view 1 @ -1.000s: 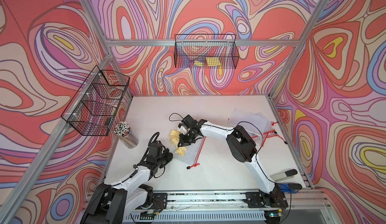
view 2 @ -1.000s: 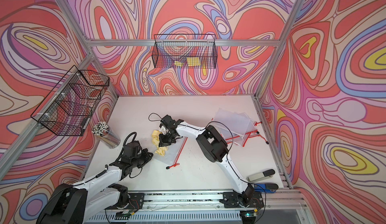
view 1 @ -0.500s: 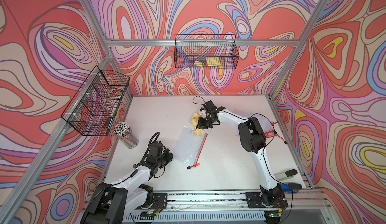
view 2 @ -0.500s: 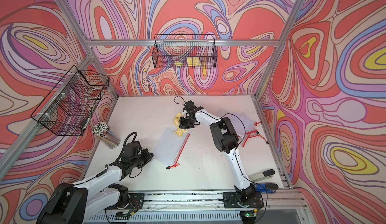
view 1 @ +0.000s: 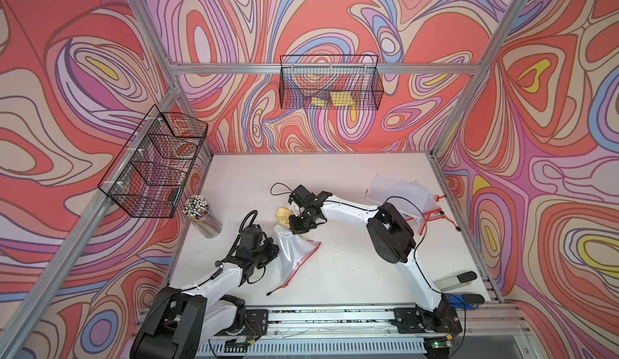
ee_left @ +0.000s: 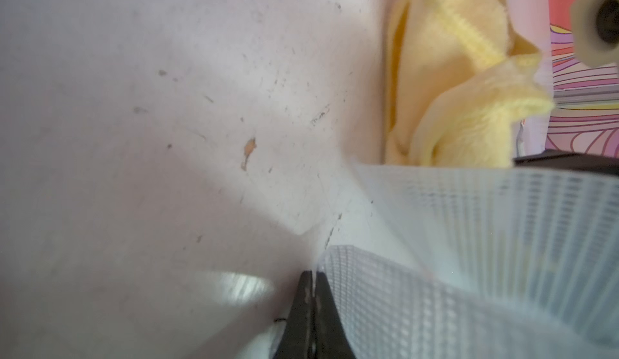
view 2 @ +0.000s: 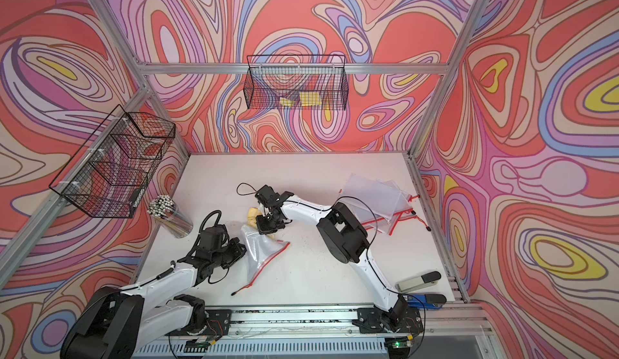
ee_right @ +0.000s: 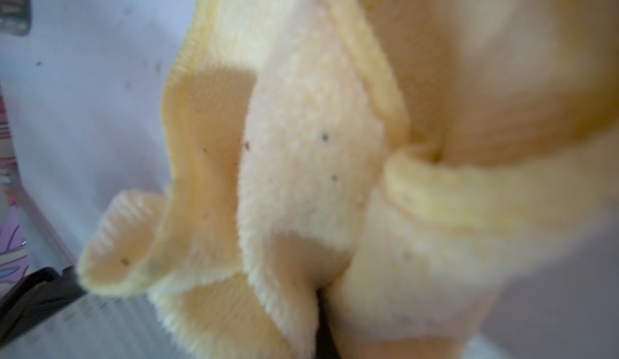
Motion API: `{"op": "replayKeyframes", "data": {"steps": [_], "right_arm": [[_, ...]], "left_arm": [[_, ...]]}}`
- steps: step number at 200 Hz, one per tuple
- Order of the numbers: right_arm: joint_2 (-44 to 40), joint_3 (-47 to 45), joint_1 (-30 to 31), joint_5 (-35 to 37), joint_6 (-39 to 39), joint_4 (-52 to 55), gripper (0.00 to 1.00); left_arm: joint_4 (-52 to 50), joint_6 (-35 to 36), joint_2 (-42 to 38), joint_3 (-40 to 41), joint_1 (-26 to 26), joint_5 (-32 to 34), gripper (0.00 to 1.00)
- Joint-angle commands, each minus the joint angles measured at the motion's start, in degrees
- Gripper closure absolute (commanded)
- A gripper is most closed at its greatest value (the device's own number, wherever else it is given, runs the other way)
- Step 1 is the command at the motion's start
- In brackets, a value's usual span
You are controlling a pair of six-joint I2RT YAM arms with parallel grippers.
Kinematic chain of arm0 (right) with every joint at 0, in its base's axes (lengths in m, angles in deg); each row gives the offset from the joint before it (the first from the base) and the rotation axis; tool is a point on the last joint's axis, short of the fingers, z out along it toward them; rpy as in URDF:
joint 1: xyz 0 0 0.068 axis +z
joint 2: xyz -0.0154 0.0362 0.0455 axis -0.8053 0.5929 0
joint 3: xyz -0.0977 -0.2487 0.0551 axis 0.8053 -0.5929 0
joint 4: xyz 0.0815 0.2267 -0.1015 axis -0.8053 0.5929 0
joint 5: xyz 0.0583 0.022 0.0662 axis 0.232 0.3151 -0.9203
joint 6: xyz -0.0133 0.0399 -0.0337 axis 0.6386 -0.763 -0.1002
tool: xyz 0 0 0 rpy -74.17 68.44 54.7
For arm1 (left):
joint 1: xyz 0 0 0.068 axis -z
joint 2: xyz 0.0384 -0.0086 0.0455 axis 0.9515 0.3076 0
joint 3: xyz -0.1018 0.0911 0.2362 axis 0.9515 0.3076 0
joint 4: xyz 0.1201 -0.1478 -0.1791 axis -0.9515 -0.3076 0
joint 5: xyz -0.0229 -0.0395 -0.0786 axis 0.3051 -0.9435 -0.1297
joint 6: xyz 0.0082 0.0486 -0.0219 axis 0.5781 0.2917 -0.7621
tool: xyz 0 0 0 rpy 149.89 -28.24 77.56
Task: Wipe the document bag
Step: Wipe the dirt from the document bag.
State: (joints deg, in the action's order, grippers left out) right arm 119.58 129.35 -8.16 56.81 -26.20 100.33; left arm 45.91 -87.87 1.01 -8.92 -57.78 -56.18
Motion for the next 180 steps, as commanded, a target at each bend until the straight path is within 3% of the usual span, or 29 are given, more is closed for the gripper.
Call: {"op": "replayKeyframes", "data": {"steps": [1,25,51,82,112,180], "right_arm": [[-6.46,-3.52,-6.41,11.12,-0.22,4.55,1.0],[-11.73,-3.68,-7.29,15.22,1.19,5.38,1.0],[-12.28,-2.6,-4.65,6.68,1.27,1.87,1.0],[-6.95,0.51,1.32,-2.28,0.74,0.29,1.0],[-3.38,-1.91,3.14,-8.87,-2.15,-4.34,1.0],[2.0,-4.13,1.15,-8.98,-3.45,-7.66,1.0]], "left_arm": [[-2.14,0.96,-0.72,-0.56,0.17,1.07,1.0],[-2.26,1.05,-1.15,-0.22,0.2,1.31,1.0],[-1.6,1.05,-0.18,-0.43,0.19,1.22,1.0],[-0.67,0.92,1.14,-0.65,0.19,0.59,1.0],[-0.87,1.12,1.2,-0.7,0.2,0.72,1.0],[-0.87,1.14,1.29,-0.56,0.14,0.41,1.0]]}}
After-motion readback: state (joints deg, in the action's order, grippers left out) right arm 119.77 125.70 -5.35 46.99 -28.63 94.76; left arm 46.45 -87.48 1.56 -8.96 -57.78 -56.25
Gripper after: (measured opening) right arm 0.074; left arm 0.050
